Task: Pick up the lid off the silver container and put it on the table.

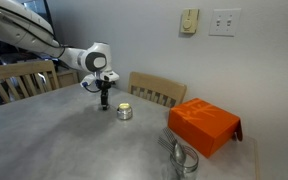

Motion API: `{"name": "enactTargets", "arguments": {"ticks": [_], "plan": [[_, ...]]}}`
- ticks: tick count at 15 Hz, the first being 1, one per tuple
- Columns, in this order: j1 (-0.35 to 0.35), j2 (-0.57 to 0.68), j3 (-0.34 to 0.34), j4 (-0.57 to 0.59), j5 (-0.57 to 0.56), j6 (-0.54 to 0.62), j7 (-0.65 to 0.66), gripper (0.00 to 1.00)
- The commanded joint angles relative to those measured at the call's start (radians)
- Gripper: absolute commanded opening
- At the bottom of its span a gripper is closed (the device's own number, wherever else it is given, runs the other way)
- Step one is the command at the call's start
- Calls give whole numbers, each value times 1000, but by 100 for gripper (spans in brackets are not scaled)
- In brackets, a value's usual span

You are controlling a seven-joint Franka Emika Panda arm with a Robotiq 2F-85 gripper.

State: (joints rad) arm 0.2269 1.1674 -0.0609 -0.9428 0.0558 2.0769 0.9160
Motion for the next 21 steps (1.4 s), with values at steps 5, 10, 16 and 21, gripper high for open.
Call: {"name": "enactTargets", "arguments": {"ticks": [5,10,16,21], "plan": [[-10,59,1,58,-1,60,42,44],[-17,66,9,69,2,56,24,97],[-33,0,1,8,-1,79,-20,100],[-96,-145,45,-83,2,89,-286,100]]}}
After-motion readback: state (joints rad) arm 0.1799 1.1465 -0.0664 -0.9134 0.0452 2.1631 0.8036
